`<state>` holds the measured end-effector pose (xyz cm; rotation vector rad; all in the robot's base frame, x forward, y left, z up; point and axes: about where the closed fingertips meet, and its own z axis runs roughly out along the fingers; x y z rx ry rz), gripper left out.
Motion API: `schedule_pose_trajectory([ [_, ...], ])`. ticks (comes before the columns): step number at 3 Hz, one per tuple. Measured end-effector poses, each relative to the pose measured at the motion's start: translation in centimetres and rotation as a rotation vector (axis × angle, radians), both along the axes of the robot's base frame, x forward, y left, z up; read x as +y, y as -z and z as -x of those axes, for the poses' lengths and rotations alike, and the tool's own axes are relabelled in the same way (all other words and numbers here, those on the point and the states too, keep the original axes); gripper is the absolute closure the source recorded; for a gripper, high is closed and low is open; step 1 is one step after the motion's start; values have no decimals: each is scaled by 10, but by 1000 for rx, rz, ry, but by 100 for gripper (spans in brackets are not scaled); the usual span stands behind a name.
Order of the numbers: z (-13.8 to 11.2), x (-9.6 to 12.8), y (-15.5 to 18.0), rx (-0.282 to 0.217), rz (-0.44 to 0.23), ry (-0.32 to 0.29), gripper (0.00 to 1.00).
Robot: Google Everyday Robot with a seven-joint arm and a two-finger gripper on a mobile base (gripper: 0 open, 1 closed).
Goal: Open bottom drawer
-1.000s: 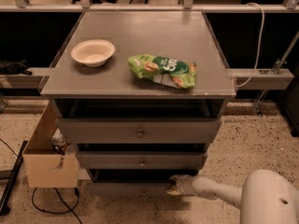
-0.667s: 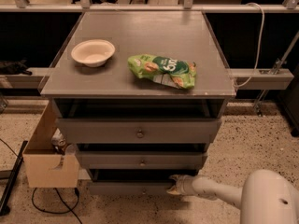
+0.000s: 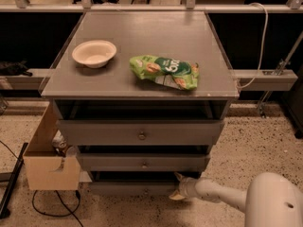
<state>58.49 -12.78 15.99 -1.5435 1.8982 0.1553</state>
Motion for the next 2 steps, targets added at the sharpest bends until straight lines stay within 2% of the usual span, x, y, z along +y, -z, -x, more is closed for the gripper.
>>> schedule_pose_trajectory([
  [1,6,0,1,3,-3,-11,53],
  [2,51,-17,-6,14,-9,-32,84],
])
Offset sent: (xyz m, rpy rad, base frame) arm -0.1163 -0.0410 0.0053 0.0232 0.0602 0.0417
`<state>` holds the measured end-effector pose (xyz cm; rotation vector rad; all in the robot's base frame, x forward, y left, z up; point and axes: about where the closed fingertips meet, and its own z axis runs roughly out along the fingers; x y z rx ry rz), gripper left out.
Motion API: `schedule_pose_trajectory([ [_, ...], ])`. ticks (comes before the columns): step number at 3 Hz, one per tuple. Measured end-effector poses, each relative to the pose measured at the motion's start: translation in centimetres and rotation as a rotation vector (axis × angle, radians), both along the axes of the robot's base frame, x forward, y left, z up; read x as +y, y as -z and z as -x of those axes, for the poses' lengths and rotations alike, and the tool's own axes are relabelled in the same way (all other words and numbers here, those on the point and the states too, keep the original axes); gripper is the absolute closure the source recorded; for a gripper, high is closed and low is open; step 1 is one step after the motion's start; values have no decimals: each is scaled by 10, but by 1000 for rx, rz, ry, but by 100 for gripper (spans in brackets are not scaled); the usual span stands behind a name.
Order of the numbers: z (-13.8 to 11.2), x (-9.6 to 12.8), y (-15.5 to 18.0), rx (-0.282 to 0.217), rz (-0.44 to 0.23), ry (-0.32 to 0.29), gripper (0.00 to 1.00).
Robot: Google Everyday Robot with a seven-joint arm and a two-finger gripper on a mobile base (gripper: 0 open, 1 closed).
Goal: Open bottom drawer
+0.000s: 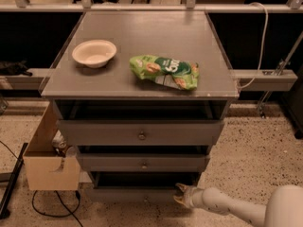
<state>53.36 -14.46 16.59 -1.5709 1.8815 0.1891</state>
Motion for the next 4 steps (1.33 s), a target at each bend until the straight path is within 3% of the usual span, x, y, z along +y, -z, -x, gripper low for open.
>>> schedule_pose_trajectory([
  [1,-3,-2,-15,-22,2,2,100],
  [2,-3,-5,-18,-35,2,9,100],
  [4,-3,-5,-18,-35,2,9,58],
])
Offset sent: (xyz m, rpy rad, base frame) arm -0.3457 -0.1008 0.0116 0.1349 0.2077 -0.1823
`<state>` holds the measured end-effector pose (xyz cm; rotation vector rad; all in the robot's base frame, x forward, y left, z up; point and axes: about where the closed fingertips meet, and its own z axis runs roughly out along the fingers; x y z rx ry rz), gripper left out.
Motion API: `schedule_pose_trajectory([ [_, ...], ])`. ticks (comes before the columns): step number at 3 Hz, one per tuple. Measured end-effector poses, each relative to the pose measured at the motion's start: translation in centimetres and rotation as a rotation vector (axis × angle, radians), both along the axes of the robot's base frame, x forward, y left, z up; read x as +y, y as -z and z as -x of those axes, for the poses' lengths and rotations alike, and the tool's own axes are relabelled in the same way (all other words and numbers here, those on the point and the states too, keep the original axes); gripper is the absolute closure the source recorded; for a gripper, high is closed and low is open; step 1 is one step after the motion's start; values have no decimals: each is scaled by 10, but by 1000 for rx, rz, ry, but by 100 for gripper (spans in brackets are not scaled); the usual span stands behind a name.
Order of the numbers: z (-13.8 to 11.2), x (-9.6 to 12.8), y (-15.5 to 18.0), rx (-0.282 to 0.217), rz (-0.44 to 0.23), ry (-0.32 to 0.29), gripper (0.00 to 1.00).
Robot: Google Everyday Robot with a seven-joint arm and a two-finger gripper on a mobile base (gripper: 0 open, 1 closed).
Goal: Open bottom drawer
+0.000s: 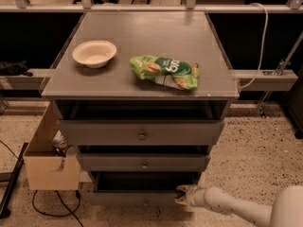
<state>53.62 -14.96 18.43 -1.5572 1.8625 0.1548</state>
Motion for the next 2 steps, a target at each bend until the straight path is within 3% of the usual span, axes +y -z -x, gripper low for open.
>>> schedule_pose_trajectory([
  [2,0,0,0,0,0,0,11],
])
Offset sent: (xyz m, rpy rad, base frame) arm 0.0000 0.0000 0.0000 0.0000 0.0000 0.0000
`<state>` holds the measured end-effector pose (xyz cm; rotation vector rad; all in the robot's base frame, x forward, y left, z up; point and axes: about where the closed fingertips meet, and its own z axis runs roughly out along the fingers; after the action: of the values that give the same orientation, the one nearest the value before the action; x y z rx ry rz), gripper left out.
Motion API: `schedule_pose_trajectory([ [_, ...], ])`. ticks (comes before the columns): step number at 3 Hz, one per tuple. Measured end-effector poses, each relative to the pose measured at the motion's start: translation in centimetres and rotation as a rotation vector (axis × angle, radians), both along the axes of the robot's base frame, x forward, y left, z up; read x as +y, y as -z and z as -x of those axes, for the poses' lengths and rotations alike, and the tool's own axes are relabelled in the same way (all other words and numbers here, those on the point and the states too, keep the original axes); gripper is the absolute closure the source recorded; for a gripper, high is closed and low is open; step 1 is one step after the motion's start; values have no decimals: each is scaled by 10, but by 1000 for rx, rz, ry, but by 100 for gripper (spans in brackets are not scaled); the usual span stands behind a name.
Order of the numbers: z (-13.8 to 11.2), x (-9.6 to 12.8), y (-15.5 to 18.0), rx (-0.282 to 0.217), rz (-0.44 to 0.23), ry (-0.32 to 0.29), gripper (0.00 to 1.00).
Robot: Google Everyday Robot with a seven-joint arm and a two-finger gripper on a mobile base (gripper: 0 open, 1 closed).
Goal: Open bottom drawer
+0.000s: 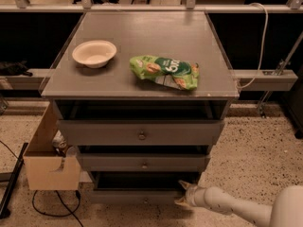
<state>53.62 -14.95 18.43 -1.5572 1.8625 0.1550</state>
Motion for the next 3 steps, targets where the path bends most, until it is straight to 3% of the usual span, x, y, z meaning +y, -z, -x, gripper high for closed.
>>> schedule_pose_trajectory([
  [1,0,0,0,0,0,0,0],
  [3,-44,16,35,51,17,-8,0],
])
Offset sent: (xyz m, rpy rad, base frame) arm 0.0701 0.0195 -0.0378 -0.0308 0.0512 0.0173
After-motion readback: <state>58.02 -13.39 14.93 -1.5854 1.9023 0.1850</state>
